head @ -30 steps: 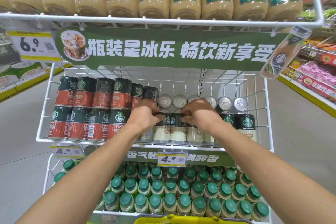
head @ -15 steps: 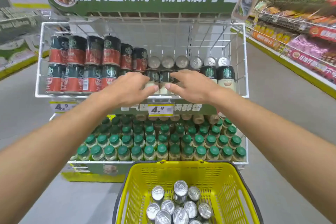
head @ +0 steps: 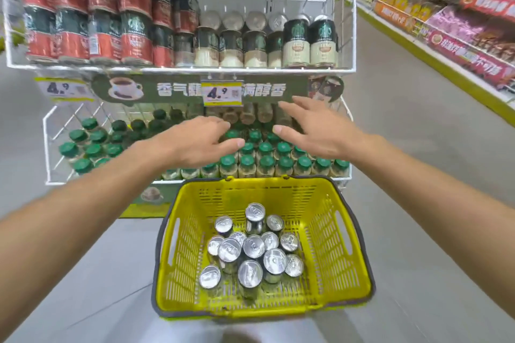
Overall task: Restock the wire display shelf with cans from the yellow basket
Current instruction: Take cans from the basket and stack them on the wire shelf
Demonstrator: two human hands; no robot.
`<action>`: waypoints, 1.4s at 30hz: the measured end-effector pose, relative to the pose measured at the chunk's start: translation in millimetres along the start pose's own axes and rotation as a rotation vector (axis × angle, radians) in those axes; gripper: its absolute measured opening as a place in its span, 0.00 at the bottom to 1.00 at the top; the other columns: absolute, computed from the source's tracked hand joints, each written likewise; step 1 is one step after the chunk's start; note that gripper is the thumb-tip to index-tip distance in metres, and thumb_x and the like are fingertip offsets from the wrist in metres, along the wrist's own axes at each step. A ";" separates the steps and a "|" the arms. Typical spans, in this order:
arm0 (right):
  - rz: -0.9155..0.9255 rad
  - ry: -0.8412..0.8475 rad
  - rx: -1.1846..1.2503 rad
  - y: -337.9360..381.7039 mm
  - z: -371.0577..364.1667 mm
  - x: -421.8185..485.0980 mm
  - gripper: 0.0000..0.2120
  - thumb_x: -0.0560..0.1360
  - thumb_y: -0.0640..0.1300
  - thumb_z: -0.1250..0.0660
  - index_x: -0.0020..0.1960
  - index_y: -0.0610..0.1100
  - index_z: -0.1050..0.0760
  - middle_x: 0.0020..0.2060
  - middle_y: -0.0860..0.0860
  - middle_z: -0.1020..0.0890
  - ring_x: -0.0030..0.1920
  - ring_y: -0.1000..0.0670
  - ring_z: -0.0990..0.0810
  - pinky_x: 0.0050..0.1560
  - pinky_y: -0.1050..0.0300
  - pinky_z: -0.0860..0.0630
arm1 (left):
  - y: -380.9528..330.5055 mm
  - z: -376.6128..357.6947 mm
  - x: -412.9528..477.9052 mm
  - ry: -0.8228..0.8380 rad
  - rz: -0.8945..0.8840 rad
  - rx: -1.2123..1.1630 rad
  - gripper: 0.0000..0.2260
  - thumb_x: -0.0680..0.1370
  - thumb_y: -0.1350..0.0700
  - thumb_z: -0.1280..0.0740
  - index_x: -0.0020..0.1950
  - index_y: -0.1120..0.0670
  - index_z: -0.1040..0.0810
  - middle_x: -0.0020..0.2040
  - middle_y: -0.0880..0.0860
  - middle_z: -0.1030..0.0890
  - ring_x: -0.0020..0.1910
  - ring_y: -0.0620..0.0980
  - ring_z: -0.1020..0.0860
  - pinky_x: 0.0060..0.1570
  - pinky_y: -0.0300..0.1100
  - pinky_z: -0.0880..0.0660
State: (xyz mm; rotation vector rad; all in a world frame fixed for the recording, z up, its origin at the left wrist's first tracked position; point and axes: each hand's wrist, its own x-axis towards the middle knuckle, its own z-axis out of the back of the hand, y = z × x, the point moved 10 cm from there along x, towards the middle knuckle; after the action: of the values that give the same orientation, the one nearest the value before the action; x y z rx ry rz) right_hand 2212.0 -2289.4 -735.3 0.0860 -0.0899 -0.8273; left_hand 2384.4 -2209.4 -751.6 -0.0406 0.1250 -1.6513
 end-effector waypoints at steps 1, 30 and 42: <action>0.001 -0.003 0.008 -2.6 -10.7 -5.7 0.38 0.80 0.71 0.50 0.83 0.52 0.46 0.82 0.43 0.41 0.81 0.41 0.42 0.78 0.40 0.38 | 0.8 -13.0 -2.4 0.008 -0.003 -0.005 0.33 0.81 0.32 0.49 0.59 0.61 0.24 0.58 0.60 0.21 0.57 0.61 0.22 0.60 0.58 0.25; 0.094 0.252 0.226 29.7 -277.4 -26.3 0.37 0.80 0.67 0.40 0.82 0.51 0.43 0.78 0.51 0.33 0.75 0.45 0.30 0.66 0.45 0.25 | 12.1 -273.3 -62.6 0.300 0.026 -0.321 0.35 0.70 0.35 0.25 0.73 0.48 0.26 0.70 0.46 0.22 0.68 0.50 0.25 0.63 0.47 0.27; 0.042 -0.011 0.685 9.2 -181.9 4.9 0.28 0.69 0.59 0.21 0.65 0.49 0.18 0.58 0.57 0.14 0.58 0.58 0.17 0.60 0.54 0.20 | 66.0 -183.8 -35.5 0.029 0.223 -1.069 0.17 0.66 0.53 0.18 0.54 0.49 0.13 0.54 0.47 0.13 0.57 0.45 0.16 0.59 0.49 0.18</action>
State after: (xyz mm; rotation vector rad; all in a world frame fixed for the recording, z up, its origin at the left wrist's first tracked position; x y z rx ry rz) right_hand 2242.7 -2279.4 -914.6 0.7217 -0.3828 -0.7255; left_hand 2434.1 -2168.8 -939.4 -0.7809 0.9828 -1.2013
